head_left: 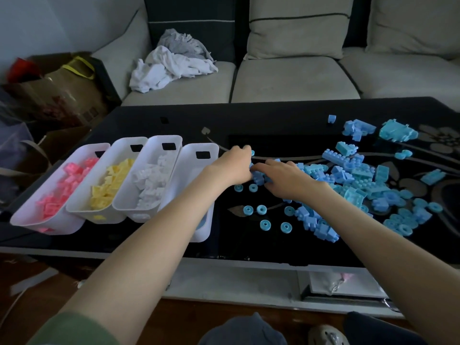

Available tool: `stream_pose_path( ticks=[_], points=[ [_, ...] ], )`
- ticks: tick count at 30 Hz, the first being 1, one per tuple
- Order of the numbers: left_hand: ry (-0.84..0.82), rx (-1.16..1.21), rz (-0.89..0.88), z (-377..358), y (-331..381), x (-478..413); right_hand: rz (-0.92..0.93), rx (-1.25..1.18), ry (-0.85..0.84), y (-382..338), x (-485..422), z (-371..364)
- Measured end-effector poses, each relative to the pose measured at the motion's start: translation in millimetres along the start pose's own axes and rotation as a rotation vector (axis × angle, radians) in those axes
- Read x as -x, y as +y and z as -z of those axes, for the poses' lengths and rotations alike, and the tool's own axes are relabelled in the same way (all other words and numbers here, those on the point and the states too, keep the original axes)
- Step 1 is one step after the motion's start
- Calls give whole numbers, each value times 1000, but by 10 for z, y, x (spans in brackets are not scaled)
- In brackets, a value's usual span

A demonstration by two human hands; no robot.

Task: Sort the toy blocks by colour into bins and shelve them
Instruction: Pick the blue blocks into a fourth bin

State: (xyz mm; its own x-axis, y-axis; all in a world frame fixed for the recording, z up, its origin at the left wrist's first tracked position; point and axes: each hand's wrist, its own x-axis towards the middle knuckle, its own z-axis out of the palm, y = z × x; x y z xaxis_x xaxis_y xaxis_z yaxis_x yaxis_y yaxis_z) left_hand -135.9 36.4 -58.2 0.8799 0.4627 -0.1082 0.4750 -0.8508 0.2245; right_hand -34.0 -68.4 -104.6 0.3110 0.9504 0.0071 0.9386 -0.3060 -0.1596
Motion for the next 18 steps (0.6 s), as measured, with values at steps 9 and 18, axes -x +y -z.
stream_pose_path(
  ticks=[9,18],
  points=[
    [313,109,59,398,-367,510,-73,-196,115,-31,0,-6],
    [56,-7,189,207,-854,882,-106,-552,219,-249,78,244]
  ],
)
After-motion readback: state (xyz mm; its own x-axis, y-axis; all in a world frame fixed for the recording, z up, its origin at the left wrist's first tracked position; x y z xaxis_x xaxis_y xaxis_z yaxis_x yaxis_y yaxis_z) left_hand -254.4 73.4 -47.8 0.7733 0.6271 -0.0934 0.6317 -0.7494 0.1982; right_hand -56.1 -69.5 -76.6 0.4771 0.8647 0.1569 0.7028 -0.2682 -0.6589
